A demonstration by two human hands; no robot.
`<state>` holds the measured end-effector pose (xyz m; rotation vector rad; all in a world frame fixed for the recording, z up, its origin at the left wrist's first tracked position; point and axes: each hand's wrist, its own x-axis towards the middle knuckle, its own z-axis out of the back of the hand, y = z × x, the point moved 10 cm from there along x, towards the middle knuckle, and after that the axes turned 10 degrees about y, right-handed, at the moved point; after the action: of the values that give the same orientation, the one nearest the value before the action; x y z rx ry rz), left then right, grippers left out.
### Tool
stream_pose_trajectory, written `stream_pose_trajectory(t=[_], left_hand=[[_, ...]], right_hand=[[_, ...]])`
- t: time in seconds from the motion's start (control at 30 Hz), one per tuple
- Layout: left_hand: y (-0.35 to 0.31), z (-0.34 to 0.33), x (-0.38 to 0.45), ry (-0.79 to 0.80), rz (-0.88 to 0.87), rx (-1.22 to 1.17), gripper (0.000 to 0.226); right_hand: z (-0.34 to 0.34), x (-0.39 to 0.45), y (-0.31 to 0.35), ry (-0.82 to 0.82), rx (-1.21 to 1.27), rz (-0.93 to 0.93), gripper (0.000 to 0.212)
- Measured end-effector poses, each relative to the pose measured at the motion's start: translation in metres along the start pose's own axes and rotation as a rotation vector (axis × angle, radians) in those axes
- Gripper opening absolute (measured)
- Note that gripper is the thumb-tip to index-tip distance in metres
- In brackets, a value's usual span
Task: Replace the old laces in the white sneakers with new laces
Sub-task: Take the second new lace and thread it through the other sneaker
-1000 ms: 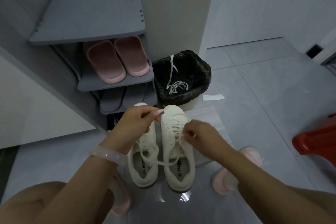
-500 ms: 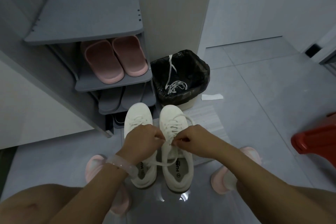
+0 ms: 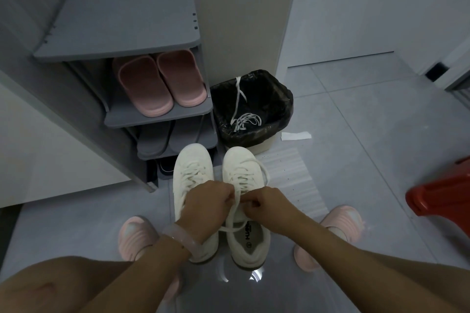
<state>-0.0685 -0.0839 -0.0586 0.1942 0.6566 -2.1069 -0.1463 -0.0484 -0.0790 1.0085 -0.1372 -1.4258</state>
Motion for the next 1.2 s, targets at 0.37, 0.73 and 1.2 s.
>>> stream_pose_trajectory(t=[0.37, 0.73, 1.2], left_hand=[[-0.012, 0.002, -0.003, -0.014, -0.062, 0.158, 0.034], [-0.001, -0.006, -0.003, 0.042, 0.056, -0.016, 0.022], [0.016, -0.018, 0.000, 0.220, 0.078, -0.153, 0.030]], right_hand=[[0.001, 0.001, -0.010, -0.050, 0.201, -0.055, 0.018], [0.124, -0.056, -0.055, -0.745, 0.980, 0.057, 0.026], [0.096, -0.038, -0.021, -0.389, 1.173, 0.045, 0.020]])
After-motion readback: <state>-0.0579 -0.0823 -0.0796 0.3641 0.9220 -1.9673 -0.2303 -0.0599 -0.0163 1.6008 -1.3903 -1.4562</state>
